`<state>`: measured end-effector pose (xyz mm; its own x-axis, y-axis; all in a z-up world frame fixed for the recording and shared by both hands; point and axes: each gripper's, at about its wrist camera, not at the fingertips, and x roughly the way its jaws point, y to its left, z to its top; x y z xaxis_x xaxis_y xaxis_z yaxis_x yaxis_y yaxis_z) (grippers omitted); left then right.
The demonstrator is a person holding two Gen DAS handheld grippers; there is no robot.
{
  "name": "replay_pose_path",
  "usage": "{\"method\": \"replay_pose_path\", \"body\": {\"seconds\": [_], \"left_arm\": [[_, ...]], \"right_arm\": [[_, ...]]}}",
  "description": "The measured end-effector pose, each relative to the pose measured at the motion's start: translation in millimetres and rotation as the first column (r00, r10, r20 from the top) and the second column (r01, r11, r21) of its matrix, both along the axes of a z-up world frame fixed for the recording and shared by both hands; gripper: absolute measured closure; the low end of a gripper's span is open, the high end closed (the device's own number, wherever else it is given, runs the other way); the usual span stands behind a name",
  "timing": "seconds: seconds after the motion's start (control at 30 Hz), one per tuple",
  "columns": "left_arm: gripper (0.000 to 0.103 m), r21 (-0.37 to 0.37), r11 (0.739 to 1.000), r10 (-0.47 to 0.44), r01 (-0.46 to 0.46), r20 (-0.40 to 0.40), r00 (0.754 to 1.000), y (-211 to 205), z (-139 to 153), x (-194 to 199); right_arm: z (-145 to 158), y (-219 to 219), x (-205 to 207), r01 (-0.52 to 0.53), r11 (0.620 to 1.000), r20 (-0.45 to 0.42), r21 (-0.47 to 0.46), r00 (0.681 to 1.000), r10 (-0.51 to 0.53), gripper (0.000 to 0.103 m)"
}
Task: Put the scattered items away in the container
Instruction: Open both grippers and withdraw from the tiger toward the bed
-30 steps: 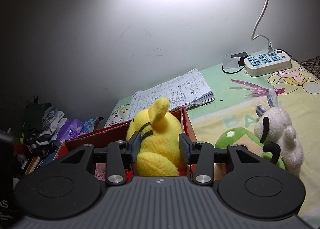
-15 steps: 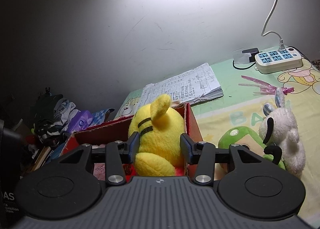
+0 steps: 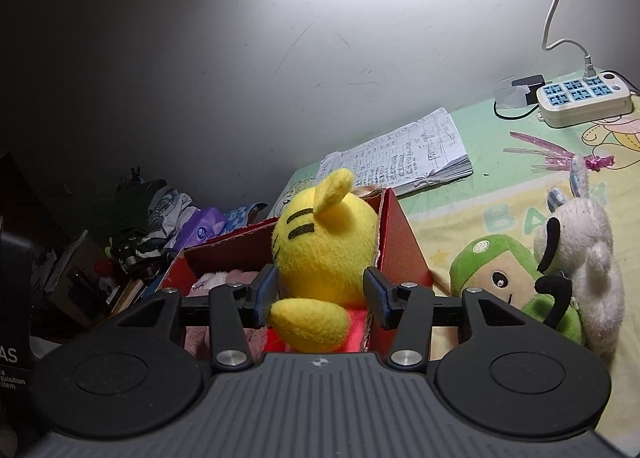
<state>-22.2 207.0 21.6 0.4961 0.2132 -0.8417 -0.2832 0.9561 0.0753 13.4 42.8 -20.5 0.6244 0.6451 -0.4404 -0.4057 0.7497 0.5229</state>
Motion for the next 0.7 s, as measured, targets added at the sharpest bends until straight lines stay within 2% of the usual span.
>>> {"method": "replay_pose_path", "body": {"seconds": [0.23, 0.37, 0.53, 0.7], "left_arm": [[0.000, 0.045, 0.998, 0.044, -0.045, 0.031, 0.999, -14, 18, -8], [0.000, 0.055, 0.998, 0.016, -0.021, 0.079, 0.997, -28, 32, -12], [0.001, 0.010, 0.998, -0.069, 0.068, 0.154, 0.986, -56, 45, -12], [0.001, -0.046, 0.971, -0.219, 0.237, 0.238, 0.946, -98, 52, -10]], "right_arm": [[8, -21, -4, -0.047, 0.998, 0.027, 0.047, 0.999, 0.046, 0.052], [12, -43, -7, -0.048, 0.997, 0.047, 0.058, 0.998, 0.045, 0.052], [6, -88, -6, 0.025, 0.997, 0.020, 0.069, 0.999, -0.026, 0.052], [-9, -132, -2, 0.126, 0.990, -0.036, 0.068, 0.992, -0.124, 0.052]]}}
